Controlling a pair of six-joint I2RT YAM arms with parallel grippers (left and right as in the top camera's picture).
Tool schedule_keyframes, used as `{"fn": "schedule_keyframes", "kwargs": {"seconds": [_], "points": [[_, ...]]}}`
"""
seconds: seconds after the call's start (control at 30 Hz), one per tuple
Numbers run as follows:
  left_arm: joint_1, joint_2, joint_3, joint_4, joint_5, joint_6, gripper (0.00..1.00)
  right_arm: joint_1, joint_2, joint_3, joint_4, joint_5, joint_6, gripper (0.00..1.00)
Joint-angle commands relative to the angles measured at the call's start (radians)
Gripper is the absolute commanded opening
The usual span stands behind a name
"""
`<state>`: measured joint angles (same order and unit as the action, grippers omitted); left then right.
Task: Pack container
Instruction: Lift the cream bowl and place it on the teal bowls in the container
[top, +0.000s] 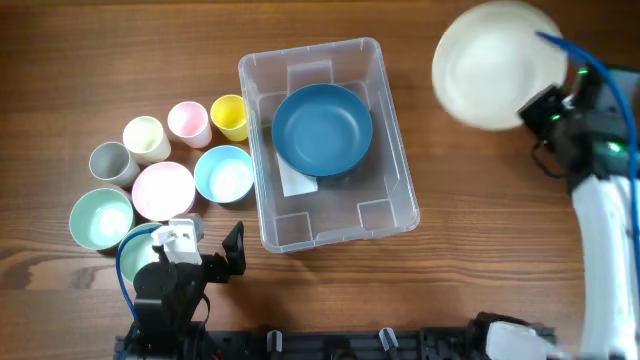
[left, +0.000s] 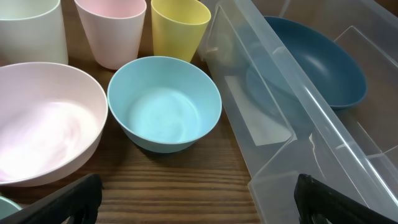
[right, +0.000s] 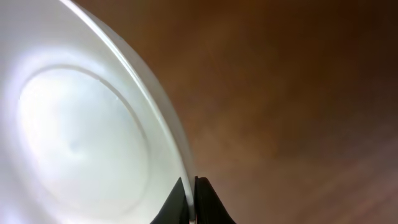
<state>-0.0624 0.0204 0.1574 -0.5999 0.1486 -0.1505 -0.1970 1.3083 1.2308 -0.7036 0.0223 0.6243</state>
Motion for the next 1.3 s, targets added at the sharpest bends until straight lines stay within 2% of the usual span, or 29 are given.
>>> {"fn": "schedule_keyframes", "kwargs": {"seconds": [0.0, 0.1, 0.2, 0.27, 0.37, 0.5, 0.8, 0.87, 0.93, 1.0, 1.13, 1.2, 1.27], "points": [[0.008, -0.005, 0.0, 0.001, 0.019, 0.009, 1.0, 0.052, -0.071, 0.068, -0.008, -0.088, 0.003, 0.04], [0.008, -0.005, 0.0, 0.001, 0.019, 0.009, 1.0, 0.175, -0.068, 0.072, -0.005, -0.14, -0.003, 0.04], [0.008, -0.005, 0.0, 0.001, 0.019, 0.009, 1.0, 0.328, -0.041, 0.072, 0.071, -0.174, -0.199, 0.04], [0.008, -0.005, 0.0, 0.001, 0.019, 0.009, 1.0, 0.448, -0.017, 0.072, 0.113, -0.156, -0.259, 0.04], [0.008, -0.005, 0.0, 0.001, 0.019, 0.009, 1.0, 0.594, 0.045, 0.072, 0.111, -0.073, -0.24, 0.04], [0.008, -0.005, 0.0, 0.001, 0.019, 0.009, 1.0, 0.693, 0.171, 0.072, 0.111, -0.009, -0.171, 0.04], [0.008, -0.005, 0.0, 0.001, 0.019, 0.009, 1.0, 0.722, 0.369, 0.072, 0.14, 0.057, -0.216, 0.05], [0.008, -0.005, 0.0, 0.001, 0.019, 0.009, 1.0, 0.708, 0.365, 0.079, 0.194, 0.128, -0.253, 0.17], [0.008, -0.005, 0.0, 0.001, 0.019, 0.009, 1.0, 0.686, 0.36, 0.119, 0.208, 0.128, -0.257, 0.19], [0.008, -0.005, 0.0, 0.001, 0.019, 0.009, 1.0, 0.66, 0.36, 0.161, 0.221, 0.127, -0.258, 0.04], [0.008, -0.005, 0.0, 0.001, 0.019, 0.009, 1.0, 0.626, 0.36, 0.172, 0.216, 0.092, -0.259, 0.04], [0.008, -0.005, 0.0, 0.001, 0.019, 0.009, 1.0, 0.627, 0.359, 0.172, 0.173, -0.056, -0.262, 0.04], [0.008, -0.005, 0.0, 0.001, 0.019, 0.009, 1.0, 0.633, 0.359, 0.172, 0.123, -0.138, -0.275, 0.09]]}}
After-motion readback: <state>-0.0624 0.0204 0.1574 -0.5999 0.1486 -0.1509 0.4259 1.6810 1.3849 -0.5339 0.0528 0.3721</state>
